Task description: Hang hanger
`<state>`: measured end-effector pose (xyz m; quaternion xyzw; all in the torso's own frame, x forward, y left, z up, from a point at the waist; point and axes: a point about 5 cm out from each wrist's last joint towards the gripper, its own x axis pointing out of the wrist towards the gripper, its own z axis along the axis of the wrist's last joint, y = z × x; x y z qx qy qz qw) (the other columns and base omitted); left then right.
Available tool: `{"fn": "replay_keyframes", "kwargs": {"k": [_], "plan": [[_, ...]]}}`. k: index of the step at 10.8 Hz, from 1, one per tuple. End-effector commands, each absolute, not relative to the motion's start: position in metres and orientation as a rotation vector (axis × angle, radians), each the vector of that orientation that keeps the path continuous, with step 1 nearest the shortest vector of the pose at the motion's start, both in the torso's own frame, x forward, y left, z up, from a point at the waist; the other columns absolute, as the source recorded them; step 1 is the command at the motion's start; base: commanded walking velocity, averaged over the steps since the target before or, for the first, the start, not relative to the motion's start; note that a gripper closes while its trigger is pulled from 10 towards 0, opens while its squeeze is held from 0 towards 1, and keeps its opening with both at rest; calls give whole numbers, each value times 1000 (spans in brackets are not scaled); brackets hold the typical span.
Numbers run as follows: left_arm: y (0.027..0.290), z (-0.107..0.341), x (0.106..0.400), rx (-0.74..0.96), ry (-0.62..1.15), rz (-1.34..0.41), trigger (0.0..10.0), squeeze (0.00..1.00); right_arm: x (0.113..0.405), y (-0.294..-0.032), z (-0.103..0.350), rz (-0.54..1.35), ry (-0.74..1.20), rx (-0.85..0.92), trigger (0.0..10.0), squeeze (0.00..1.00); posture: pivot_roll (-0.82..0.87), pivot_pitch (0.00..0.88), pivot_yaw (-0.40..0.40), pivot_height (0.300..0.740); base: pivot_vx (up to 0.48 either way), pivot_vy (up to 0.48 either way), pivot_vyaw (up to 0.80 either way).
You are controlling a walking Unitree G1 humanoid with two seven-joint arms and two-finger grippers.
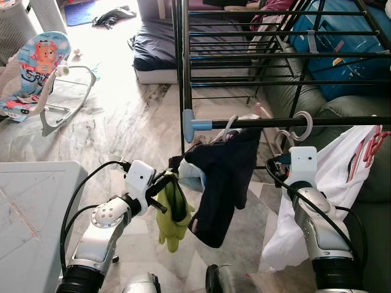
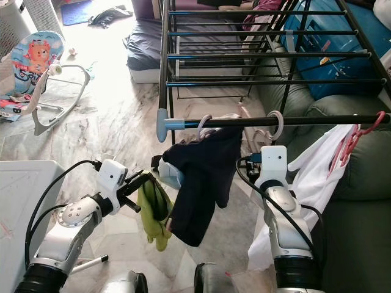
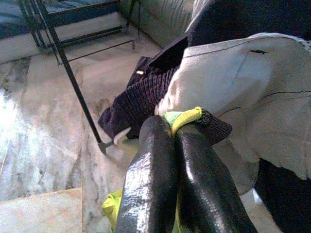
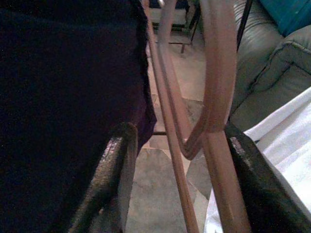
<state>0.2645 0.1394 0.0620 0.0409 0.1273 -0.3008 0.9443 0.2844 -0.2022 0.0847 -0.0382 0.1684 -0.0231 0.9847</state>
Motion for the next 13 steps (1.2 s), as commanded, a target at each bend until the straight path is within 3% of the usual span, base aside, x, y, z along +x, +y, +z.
{"fn": "replay_keyframes", "kwargs": {"k": [1, 9, 10, 11, 12, 13], "plan": [[140, 66, 263, 99, 247, -624, 10000, 0, 283, -202, 81, -42, 362, -63, 0, 0, -70, 112, 5, 740, 0, 0, 0], [141, 66, 262, 98, 252, -628, 10000, 0, 280, -209, 84, -104, 332, -97, 0, 0, -68, 117, 5, 740, 0, 0, 0], [141, 66, 262, 98, 253, -631, 10000, 0, 275, -214, 82, -157, 332, -84, 78, 0, -71, 117, 6, 740, 0, 0, 0], [140, 66, 262, 98, 253, -633, 10000, 0, 271, -213, 81, -183, 330, -63, 941, 0, -71, 117, 6, 740, 0, 0, 0], [140, 66, 262, 98, 252, -634, 10000, 0, 269, -211, 82, -190, 327, -57, 1176, 0, -71, 117, 6, 740, 0, 0, 0], [140, 66, 262, 98, 252, -635, 10000, 0, 266, -210, 80, -226, 335, -19, 784, 0, -71, 117, 6, 740, 0, 0, 0]]}}
